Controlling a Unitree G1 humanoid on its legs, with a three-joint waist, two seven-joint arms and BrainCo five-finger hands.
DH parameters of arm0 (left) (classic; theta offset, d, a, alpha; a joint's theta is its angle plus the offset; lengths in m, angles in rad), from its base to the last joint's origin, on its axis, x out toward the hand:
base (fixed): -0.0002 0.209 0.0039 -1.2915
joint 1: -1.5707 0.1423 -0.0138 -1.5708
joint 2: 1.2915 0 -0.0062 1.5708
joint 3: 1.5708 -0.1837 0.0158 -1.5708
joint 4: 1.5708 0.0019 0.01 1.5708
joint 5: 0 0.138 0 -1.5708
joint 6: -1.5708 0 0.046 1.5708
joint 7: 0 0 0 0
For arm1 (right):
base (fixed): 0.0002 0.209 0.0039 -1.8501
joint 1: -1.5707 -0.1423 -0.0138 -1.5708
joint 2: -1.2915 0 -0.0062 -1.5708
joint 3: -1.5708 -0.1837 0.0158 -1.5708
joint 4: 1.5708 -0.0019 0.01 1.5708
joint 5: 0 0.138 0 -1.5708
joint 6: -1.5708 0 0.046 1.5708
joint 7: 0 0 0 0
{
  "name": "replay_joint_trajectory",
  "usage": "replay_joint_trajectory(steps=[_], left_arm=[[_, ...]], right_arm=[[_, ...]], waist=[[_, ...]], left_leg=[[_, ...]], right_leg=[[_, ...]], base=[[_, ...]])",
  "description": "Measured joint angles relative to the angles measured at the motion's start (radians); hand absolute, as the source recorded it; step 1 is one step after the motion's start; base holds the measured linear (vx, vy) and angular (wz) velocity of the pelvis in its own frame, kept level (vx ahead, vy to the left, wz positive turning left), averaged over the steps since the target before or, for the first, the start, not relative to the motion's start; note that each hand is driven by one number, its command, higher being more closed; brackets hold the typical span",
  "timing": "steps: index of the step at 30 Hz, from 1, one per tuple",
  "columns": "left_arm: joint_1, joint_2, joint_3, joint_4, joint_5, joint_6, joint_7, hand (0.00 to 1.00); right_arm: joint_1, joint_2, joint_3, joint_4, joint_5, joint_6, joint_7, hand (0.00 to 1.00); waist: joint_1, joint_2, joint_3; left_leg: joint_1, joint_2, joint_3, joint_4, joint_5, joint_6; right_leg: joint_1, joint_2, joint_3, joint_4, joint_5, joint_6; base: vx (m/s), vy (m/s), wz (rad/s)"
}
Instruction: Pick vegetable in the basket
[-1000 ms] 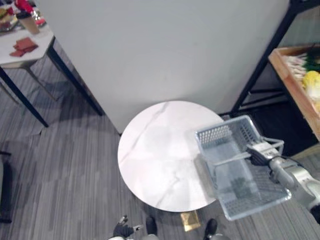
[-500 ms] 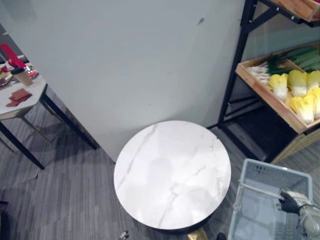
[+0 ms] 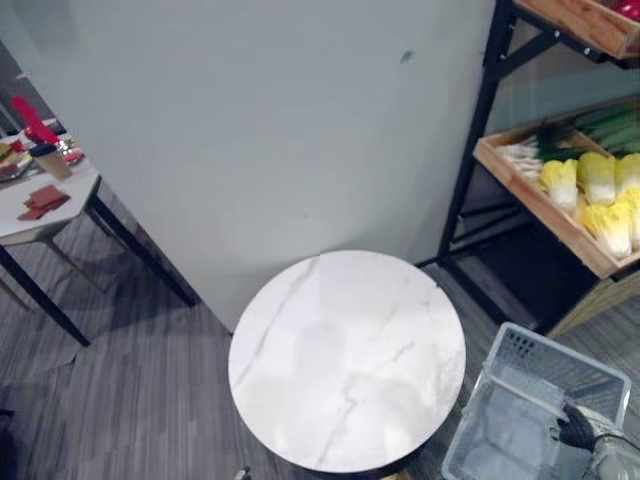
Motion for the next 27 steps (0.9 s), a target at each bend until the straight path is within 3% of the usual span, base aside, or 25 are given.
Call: replay_joint_trajectory(steps=[2,3,4,5,6,7,8,9,11,12,13,14,15,16,17,18,21,25,27], left_arm=[[-0.011,0.011,-0.002,0.006,0.001,0.0,0.001,0.0],[-0.026,0.035,-0.007,0.007,0.002,0.0,0.001,0.0],[-0.039,0.047,-0.007,0.009,0.005,0.001,0.001,0.0],[-0.061,0.054,0.008,0.017,0.014,0.003,0.003,0.0],[-0.064,0.044,0.06,0.026,0.033,-0.002,0.006,0.0],[-0.068,0.057,0.077,0.02,0.04,-0.003,0.005,0.0],[-0.069,0.07,0.077,0.013,0.04,-0.002,0.003,0.0],[-0.064,0.085,0.079,0.016,0.041,0.005,-0.003,0.0],[-0.059,0.092,0.093,0.017,0.042,0.016,-0.008,0.0],[-0.069,0.085,0.102,0.017,0.044,0.017,-0.012,0.0],[-0.055,0.065,0.125,0.026,0.047,0.014,-0.02,0.0],[-0.063,0.06,0.166,0.036,0.047,0.011,-0.025,0.0],[-0.065,0.06,0.167,0.037,0.047,0.012,-0.024,0.0],[-0.062,0.066,0.169,0.037,0.047,0.013,-0.022,0.0],[-0.052,0.077,0.172,0.037,0.046,0.014,-0.022,0.0],[-0.054,0.077,0.177,0.037,0.046,0.015,-0.021,0.0],[-0.057,0.003,0.191,0.037,0.045,0.015,-0.022,0.0],[-0.06,-0.009,0.167,0.031,0.045,0.014,-0.02,0.0],[-0.059,-0.009,0.153,0.026,0.045,0.015,-0.014,0.0]], right_arm=[[0.004,0.017,-0.012,-0.032,0.0,0.005,-0.011,1.0],[0.016,0.043,-0.011,-0.064,0.0,0.013,-0.015,1.0],[0.023,0.054,-0.01,-0.083,0.0,0.014,-0.015,1.0],[0.013,0.061,-0.007,-0.1,0.001,0.019,-0.014,1.0],[-0.023,0.078,-0.003,-0.104,0.0,0.028,-0.014,1.0],[-0.025,0.076,-0.004,-0.111,0.002,0.031,-0.018,1.0],[-0.032,0.074,-0.004,-0.109,0.002,0.032,-0.018,1.0],[-0.056,0.074,0.003,-0.102,0.002,0.034,-0.014,1.0],[-0.106,0.075,0.017,-0.103,0.002,0.034,-0.013,1.0],[-0.112,0.075,0.017,-0.103,0.002,0.035,-0.012,1.0],[-0.119,0.076,0.025,-0.103,0.001,0.042,-0.011,1.0],[-0.14,0.07,0.046,-0.105,0.001,0.043,-0.005,1.0],[-0.144,0.073,0.049,-0.105,0.002,0.041,-0.001,1.0],[-0.164,0.077,0.075,-0.104,0.003,0.04,0.004,1.0],[-0.188,0.079,0.101,-0.106,0.008,0.036,0.006,1.0],[-0.199,0.078,0.112,-0.106,0.009,0.036,0.006,1.0],[-0.175,0.078,0.132,-0.107,0.009,0.038,0.008,1.0],[-0.124,0.073,0.158,-0.122,0.009,0.049,0.002,1.0],[-0.115,0.071,0.159,-0.137,0.009,0.049,0.003,1.0]], waist=[[-0.014,-0.02,0.0],[-0.037,-0.05,0.001],[-0.048,-0.063,0.006],[-0.043,-0.058,0.013],[-0.025,-0.016,0.031],[-0.038,-0.021,0.042],[-0.041,-0.021,0.051],[-0.039,-0.053,0.051],[-0.039,-0.09,0.06],[-0.04,-0.094,0.058],[-0.005,-0.048,0.025],[0.01,-0.061,0.025],[0.009,-0.07,0.022],[0.017,-0.087,0.016],[0.016,-0.1,0.01],[0.016,-0.101,0.01],[0.01,-0.027,0.031],[-0.001,0.0,0.032],[-0.022,0.007,0.044]], left_leg=[[-0.021,-0.019,0.032,0.0,-0.006,0.013],[-0.036,-0.043,0.055,0.016,-0.01,0.032],[-0.055,-0.046,0.063,0.045,-0.015,0.05],[-0.087,-0.015,0.089,0.07,-0.037,0.072],[-0.081,0.038,0.15,0.067,-0.039,0.083],[-0.078,0.059,0.167,0.071,-0.037,0.091],[-0.067,0.059,0.172,0.071,-0.038,0.093],[-0.065,0.059,0.198,0.084,-0.043,0.101],[-0.075,0.073,0.262,0.139,-0.051,0.105],[-0.077,0.08,0.278,0.154,-0.052,0.1],[-0.111,0.131,0.317,0.143,-0.05,0.101],[-0.104,0.124,0.376,0.14,-0.033,0.091],[-0.102,0.119,0.396,0.145,-0.031,0.092],[-0.117,0.12,0.43,0.169,-0.031,0.092],[-0.146,0.136,0.463,0.2,-0.026,0.087],[-0.158,0.15,0.48,0.218,-0.023,0.086],[-0.146,0.253,0.531,0.3,-0.006,0.076],[-0.117,0.376,0.528,0.444,0.009,0.08],[-0.106,0.405,0.524,0.475,0.034,0.08]], right_leg=[[-0.04,-0.02,0.032,0.015,0.008,0.013],[-0.065,-0.038,0.046,0.017,0.021,0.026],[-0.084,-0.045,0.054,0.026,0.042,0.034],[-0.102,-0.022,0.04,-0.016,0.137,0.02],[-0.125,0.001,-0.054,0.109,0.099,-0.065],[-0.144,-0.02,-0.148,0.377,-0.043,-0.136],[-0.139,-0.035,-0.17,0.46,-0.066,-0.138],[-0.108,-0.059,-0.195,0.533,-0.083,-0.134],[-0.114,-0.074,-0.216,0.524,-0.084,-0.134],[-0.11,-0.055,-0.226,0.486,-0.076,-0.125],[-0.066,0.025,-0.2,0.323,-0.079,-0.126],[-0.062,-0.015,-0.214,0.423,-0.148,-0.16],[-0.049,-0.042,-0.216,0.445,-0.16,-0.141],[-0.008,-0.076,-0.221,0.396,-0.173,-0.093],[0.011,-0.066,-0.212,0.288,-0.193,-0.03],[0.015,-0.048,-0.214,0.233,-0.203,-0.017],[0.071,0.055,-0.191,0.1,-0.199,-0.025],[0.118,0.114,-0.168,0.1,-0.213,-0.059],[0.13,0.125,-0.164,0.111,-0.212,-0.066]], base=[[-0.08,0.092,-0.42],[-0.09,0.102,-0.18],[-0.15,0.083,-0.41],[-0.16,0.008,-0.92],[-0.24,-0.027,-1.12],[-0.15,-0.027,-0.94],[-0.11,-0.033,-0.67],[-0.04,-0.049,-0.71],[-0.14,-0.128,-0.76],[-0.19,-0.193,-0.87],[-0.15,-0.207,-1.09],[-0.09,-0.168,-1.15],[-0.08,-0.195,-1.07],[-0.09,-0.264,-0.94],[-0.1,-0.321,-0.93],[-0.1,-0.398,-0.93],[-0.07,-0.358,-0.67],[-0.04,-0.206,-0.33],[-0.07,-0.109,-0.21]])
